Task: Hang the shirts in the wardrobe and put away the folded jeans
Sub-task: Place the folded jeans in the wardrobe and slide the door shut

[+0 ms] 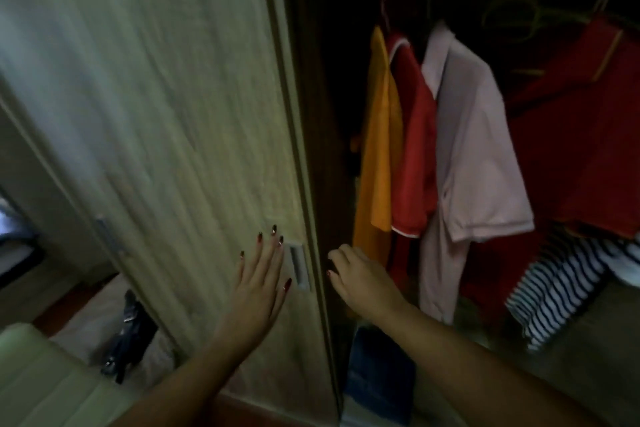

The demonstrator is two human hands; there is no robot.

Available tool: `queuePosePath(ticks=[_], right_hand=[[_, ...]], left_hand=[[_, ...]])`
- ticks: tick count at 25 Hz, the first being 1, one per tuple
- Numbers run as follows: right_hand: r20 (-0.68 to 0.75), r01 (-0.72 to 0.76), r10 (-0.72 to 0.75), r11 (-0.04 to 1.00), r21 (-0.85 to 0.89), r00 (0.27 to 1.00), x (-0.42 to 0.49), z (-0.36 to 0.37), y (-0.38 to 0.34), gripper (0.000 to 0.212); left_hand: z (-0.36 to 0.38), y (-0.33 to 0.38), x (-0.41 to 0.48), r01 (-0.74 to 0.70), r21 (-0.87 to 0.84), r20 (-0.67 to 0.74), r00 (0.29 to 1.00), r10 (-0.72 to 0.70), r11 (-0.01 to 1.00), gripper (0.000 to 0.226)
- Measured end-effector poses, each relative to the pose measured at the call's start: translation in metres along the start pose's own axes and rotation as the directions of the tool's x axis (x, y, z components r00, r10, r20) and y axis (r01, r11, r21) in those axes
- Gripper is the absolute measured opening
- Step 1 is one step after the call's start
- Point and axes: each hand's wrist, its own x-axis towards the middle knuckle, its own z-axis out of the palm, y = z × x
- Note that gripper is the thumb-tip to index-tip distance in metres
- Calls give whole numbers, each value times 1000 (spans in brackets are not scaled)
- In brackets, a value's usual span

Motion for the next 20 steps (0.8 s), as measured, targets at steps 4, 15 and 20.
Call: queuePosePath(ticks=[4, 15, 20], right_hand=[[-21, 242, -251, 950, -197, 968, 55, -30, -32, 30], [441, 554, -384, 747, -367, 811, 75, -10, -13, 40], [583, 487, -184, 767, -419, 792, 63, -5, -25, 61]], left_hand=[[-61, -38, 57, 104, 56, -156, 983, -94, 993, 65], [-73, -66, 95, 173, 105, -100, 982, -163, 979, 67], [-86, -51, 102, 185, 153, -95, 981, -171, 971, 70]])
